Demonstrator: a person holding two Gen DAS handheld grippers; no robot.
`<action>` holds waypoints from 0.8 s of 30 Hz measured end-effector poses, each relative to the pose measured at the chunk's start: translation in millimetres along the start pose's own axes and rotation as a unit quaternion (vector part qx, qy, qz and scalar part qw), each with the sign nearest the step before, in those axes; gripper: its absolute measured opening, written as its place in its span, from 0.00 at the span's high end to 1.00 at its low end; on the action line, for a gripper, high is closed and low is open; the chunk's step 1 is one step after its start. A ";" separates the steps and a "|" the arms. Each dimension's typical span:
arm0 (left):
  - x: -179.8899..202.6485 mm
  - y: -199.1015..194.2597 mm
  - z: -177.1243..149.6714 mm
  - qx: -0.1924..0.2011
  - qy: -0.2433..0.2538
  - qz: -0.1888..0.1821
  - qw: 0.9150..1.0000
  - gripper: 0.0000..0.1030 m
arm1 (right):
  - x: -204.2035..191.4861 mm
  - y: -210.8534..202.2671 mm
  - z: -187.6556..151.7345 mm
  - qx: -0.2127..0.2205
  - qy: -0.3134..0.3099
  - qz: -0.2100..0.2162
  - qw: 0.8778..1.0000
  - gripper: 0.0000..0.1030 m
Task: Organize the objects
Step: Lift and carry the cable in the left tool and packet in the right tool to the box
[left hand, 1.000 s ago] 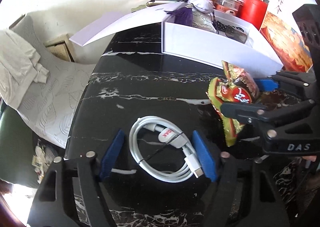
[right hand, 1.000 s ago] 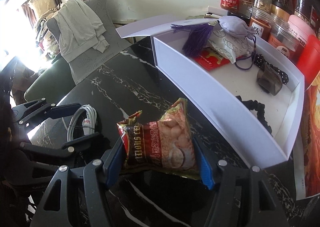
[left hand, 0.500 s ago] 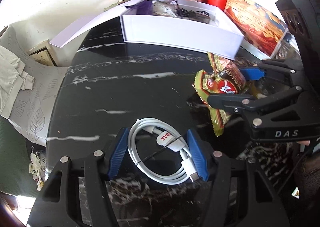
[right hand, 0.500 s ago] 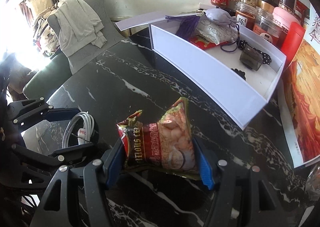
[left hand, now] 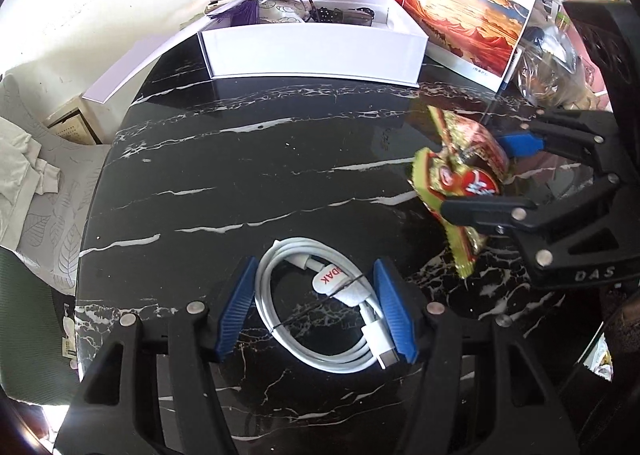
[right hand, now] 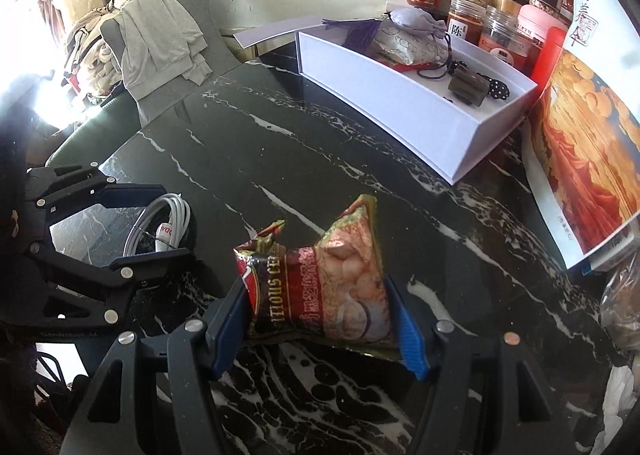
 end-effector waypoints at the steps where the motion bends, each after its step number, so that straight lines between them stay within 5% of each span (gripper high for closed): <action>1: -0.5 1.4 1.3 0.003 -0.002 0.001 1.000 0.43 | 0.3 -0.2 -1.0 0.002 0.003 0.001 1.000 0.35; 9: -0.2 3.2 0.8 0.024 -0.009 0.006 1.000 0.36 | -5.3 6.5 -5.0 0.001 -0.003 -0.011 1.000 0.25; 18: -2.0 4.3 -1.7 0.034 -0.023 0.019 0.999 0.27 | -5.0 10.6 -6.7 0.014 -0.010 -0.019 1.000 0.29; 20: -2.1 4.1 -2.6 0.038 -0.026 0.021 0.999 0.28 | -5.1 9.3 -8.7 0.019 -0.011 -0.019 1.000 0.32; 22: -1.5 2.1 -3.2 0.045 -0.024 0.019 0.999 0.48 | -5.1 8.0 -10.1 0.022 -0.012 -0.020 0.999 0.34; 24: -0.7 1.9 -2.3 0.043 -0.020 0.017 0.999 0.48 | -4.7 6.8 -10.3 0.024 -0.010 -0.019 0.999 0.37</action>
Point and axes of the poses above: each gripper's, at about its wrist camera, not at the fingertips, and y roughly the way its jaws point, x to its right, z to its top, the point moved 1 cm from there along y, roughly the way its jaws point, and after that the axes turned 3 degrees about y, right-handed, at the moved point
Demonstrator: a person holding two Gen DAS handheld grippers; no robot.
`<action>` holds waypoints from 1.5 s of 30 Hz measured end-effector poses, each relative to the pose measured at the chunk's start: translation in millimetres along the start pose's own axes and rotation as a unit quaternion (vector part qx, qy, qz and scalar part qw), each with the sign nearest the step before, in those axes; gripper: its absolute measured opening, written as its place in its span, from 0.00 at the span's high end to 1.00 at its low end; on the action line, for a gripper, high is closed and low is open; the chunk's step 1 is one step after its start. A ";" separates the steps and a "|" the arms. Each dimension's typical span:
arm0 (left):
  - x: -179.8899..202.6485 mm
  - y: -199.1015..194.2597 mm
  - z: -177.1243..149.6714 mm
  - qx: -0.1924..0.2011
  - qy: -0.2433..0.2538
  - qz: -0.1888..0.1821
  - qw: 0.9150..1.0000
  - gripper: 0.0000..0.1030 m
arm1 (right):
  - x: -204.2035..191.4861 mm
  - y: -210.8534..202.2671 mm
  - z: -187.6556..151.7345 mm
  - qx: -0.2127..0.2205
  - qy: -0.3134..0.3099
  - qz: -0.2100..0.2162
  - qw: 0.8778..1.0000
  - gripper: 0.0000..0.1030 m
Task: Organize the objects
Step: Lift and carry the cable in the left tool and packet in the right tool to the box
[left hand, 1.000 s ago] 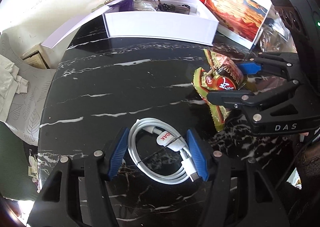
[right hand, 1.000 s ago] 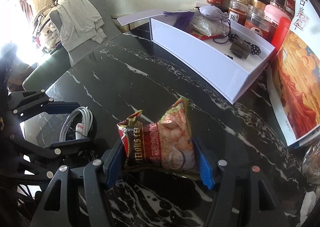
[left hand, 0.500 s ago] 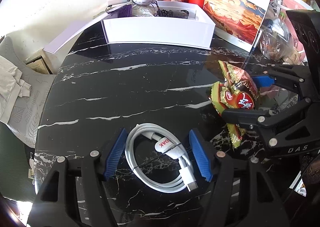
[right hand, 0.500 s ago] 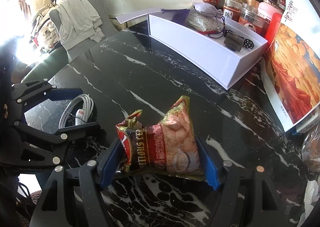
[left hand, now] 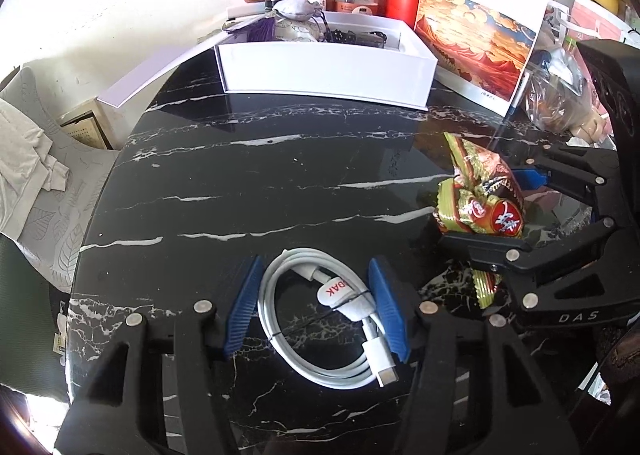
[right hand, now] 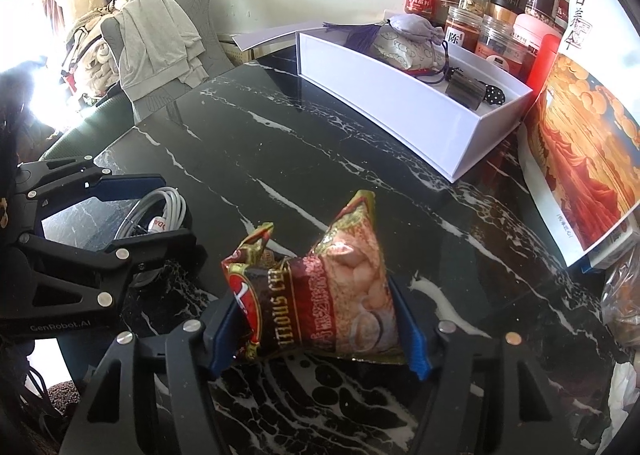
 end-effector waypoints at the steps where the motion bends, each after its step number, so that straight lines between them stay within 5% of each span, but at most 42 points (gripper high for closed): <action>1: 0.8 0.0 0.4 -0.001 0.002 -0.001 1.000 0.48 | 0.1 -0.3 0.2 0.000 0.001 0.000 1.000 0.37; 13: -4.7 -1.1 5.9 -0.019 -0.033 -0.023 0.999 0.51 | -0.3 -5.7 1.1 0.002 0.003 0.010 1.000 0.42; 45: -30.8 -48.7 64.6 -0.004 -0.046 0.008 0.999 0.51 | 1.7 -55.5 50.8 0.059 -0.008 -0.008 0.998 0.42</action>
Point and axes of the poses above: each gripper's, at about its wrist camera, not at the fingertips, and y roughly the way its jaws point, x to its right, z to its top, the point moved 1 cm from there along y, roughly the way its jaws point, and after that the axes turned 3 degrees about y, right-handed, at the moved point
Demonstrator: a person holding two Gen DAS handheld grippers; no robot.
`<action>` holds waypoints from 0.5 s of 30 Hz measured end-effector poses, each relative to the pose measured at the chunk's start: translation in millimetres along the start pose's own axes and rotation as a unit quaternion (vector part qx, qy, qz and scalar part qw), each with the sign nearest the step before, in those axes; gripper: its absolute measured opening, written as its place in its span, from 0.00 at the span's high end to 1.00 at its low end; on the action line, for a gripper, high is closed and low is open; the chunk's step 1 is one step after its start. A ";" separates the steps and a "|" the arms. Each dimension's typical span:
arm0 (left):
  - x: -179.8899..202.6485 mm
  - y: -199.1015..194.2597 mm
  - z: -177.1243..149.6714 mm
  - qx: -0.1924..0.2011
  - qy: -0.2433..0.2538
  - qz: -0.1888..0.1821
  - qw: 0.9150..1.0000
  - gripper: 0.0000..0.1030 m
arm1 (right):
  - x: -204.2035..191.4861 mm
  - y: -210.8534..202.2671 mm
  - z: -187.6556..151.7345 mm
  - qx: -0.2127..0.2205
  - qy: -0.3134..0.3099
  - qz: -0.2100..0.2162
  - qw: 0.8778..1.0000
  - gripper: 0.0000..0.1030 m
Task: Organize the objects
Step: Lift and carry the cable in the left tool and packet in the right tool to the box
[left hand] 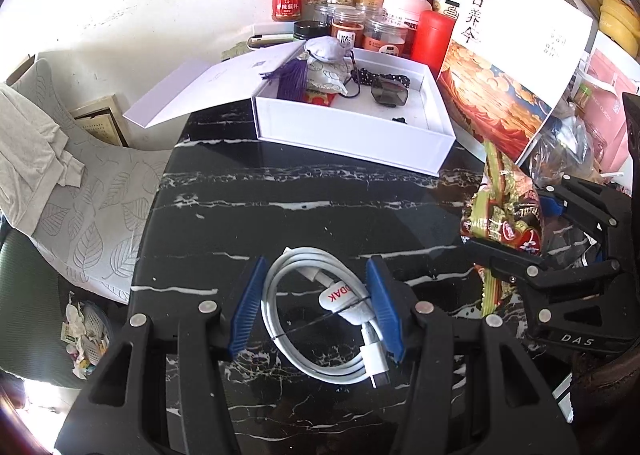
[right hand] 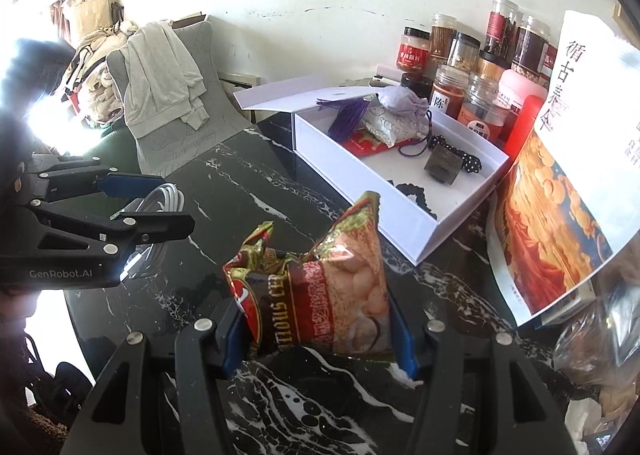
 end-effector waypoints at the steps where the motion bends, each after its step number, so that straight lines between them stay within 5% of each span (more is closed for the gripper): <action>1: -0.8 -1.3 3.5 0.002 0.000 0.001 1.000 0.51 | 0.4 -0.4 2.4 0.002 -0.001 0.000 1.000 0.42; 15: -10.9 1.8 56.5 0.013 0.007 0.002 1.000 0.51 | 11.7 10.8 46.2 0.014 -0.010 0.001 1.000 0.42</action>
Point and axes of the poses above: each gripper's, at about its wrist camera, not at the fingertips, and y roughly the way its jaws point, x to its right, z to its top, the point moved 1 cm from there along y, roughly the way its jaws point, and after that the axes turned 3 degrees about y, right-handed, at the moved point
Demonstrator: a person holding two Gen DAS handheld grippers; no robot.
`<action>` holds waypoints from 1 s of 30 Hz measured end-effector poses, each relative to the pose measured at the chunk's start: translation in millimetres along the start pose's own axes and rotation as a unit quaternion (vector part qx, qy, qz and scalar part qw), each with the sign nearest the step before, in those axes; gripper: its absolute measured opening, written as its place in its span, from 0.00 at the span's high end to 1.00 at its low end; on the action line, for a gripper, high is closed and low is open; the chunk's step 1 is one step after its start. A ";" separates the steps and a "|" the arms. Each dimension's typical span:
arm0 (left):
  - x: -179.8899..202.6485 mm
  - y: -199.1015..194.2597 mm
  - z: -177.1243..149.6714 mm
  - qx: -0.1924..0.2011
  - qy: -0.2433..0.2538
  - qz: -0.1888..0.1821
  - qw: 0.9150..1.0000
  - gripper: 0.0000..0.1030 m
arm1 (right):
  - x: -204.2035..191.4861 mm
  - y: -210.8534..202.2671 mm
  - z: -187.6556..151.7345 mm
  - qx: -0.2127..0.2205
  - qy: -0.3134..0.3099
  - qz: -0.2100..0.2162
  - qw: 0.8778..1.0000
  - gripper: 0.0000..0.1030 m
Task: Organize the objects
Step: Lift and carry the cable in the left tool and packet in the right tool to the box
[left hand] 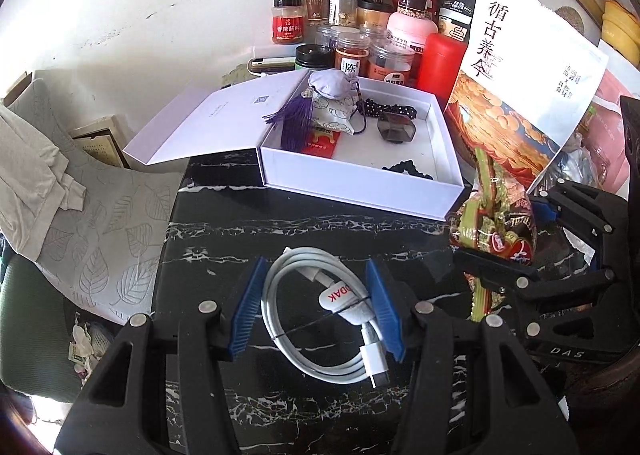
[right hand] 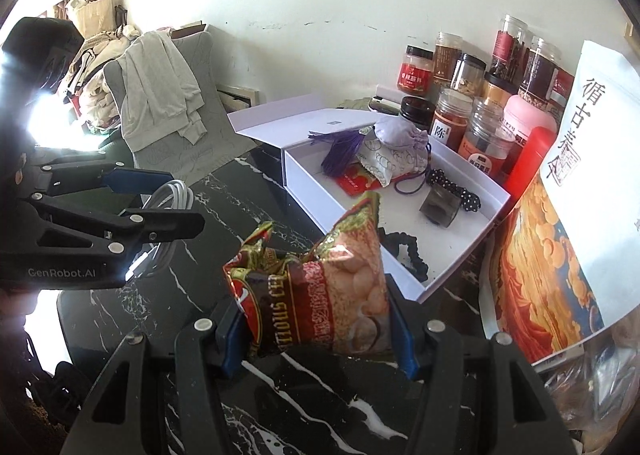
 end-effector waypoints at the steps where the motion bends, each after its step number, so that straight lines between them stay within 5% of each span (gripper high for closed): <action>1: -1.0 1.9 4.9 0.000 0.001 -0.001 1.000 0.51 | 1.5 1.4 3.2 0.001 -0.001 0.000 1.000 0.42; 30: -11.9 92.6 123.9 0.010 0.036 -0.018 0.999 0.51 | 65.5 61.1 86.8 0.029 0.005 -0.029 0.999 0.42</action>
Point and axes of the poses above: each gripper's, at about its wrist camera, not at the fingertips, and y roughly the way its jaws point, x to its right, z to its top, the point moved 1 cm from there along y, roughly the way its jaws point, and after that the axes turned 3 degrees about y, right-handed, at the moved point
